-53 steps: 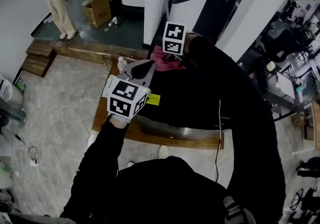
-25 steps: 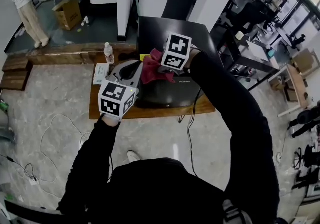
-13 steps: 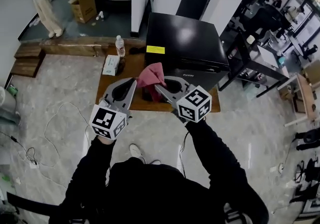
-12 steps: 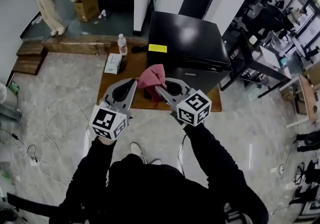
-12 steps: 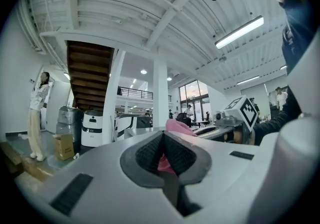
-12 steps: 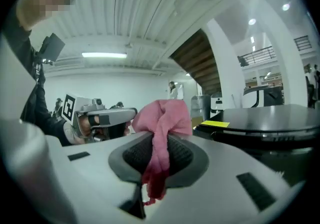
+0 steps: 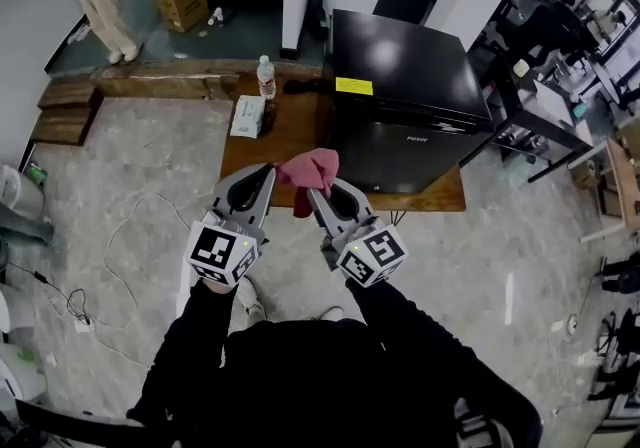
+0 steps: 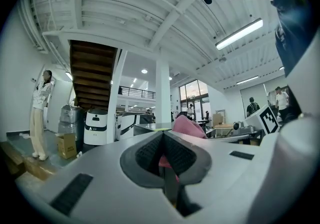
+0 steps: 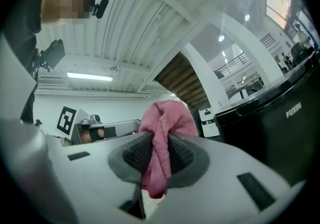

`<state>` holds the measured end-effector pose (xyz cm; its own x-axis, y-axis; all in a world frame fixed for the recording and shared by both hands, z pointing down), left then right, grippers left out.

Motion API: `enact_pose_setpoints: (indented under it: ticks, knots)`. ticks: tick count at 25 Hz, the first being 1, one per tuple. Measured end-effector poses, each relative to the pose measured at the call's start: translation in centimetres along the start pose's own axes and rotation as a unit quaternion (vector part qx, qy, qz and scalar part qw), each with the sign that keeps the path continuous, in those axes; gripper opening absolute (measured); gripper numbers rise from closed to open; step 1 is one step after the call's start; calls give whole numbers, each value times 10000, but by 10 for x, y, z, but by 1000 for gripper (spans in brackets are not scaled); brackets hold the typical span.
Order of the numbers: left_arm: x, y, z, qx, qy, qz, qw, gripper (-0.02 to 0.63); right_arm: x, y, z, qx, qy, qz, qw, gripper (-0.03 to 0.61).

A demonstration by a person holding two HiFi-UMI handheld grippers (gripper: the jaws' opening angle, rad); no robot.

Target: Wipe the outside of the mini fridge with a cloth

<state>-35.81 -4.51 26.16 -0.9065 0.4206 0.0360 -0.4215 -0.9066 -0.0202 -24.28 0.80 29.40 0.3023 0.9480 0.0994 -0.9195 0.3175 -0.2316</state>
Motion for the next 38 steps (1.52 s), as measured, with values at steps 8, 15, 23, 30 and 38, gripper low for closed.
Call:
enact_pose_setpoints:
  ticks: [8, 15, 23, 30, 38]
  knots:
    - [24, 103, 18, 123, 5, 572, 9983, 6, -93, 53, 23, -64, -375, 549, 9978, 67]
    - [31, 169, 11, 59, -88, 1020, 9947, 6, -151, 66, 24, -489, -980, 1325, 9851, 67]
    - [-19, 199, -11, -66, -225, 1461, 9890, 6, -182, 9, 3, -1604, -2017, 2206, 9407, 67]
    - [-83, 202, -11, -271, -83, 1881, 9817, 6, -198, -60, 0, -2599, -2899, 2725, 8798, 67]
    - [-134, 207, 15, -470, 254, 2107, 9761, 6, -198, -142, 35, -3991, -3680, 3126, 7794, 67]
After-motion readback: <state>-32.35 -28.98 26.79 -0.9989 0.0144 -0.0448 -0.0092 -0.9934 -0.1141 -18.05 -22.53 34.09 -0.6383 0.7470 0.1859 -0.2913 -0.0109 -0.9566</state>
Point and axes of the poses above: the fingertips, and each gripper's own axes: x backward along the fingers, y to its left, z out of its underside, the point moved 4 cm from there along x, backward along the fingers, and after that the axes turned 5 degrees about z, right-handed, at the moved point
